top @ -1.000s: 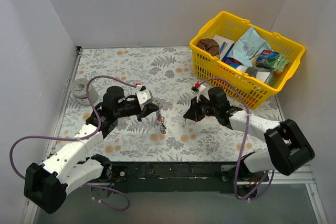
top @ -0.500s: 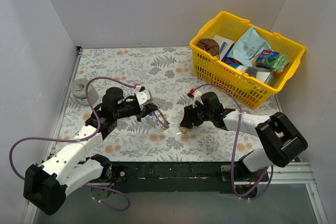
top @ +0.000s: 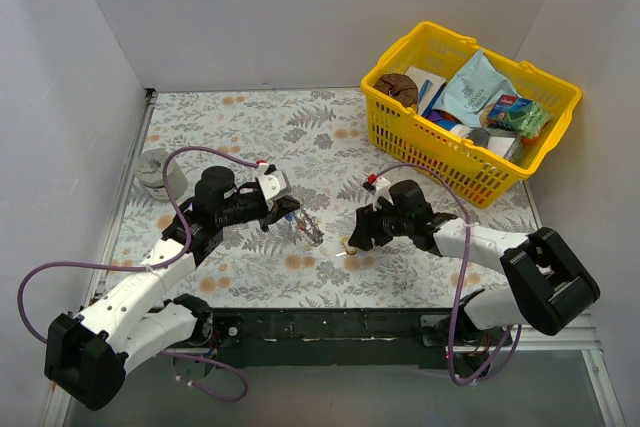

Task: Put the keys on the keyring

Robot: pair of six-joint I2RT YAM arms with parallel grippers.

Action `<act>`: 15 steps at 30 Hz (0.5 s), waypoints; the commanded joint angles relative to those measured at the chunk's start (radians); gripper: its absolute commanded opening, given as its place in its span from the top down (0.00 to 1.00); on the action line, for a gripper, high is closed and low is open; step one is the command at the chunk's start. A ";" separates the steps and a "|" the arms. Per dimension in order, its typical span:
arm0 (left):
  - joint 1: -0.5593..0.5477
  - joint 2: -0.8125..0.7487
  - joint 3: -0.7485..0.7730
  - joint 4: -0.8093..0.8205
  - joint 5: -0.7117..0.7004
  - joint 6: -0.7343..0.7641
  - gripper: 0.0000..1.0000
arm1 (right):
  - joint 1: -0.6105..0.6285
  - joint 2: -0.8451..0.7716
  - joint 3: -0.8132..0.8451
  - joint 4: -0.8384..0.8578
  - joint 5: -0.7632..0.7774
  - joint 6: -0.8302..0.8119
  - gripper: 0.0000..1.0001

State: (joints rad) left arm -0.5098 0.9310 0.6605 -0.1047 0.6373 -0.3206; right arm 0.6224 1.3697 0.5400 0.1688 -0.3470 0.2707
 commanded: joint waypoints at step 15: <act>-0.001 -0.029 -0.006 0.033 0.005 -0.001 1.00 | 0.008 -0.120 -0.065 0.000 -0.047 -0.238 0.39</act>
State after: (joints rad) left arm -0.5098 0.9276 0.6601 -0.1047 0.6357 -0.3214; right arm 0.6224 1.2182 0.4358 0.1699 -0.4061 0.0849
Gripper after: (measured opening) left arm 0.019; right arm 0.634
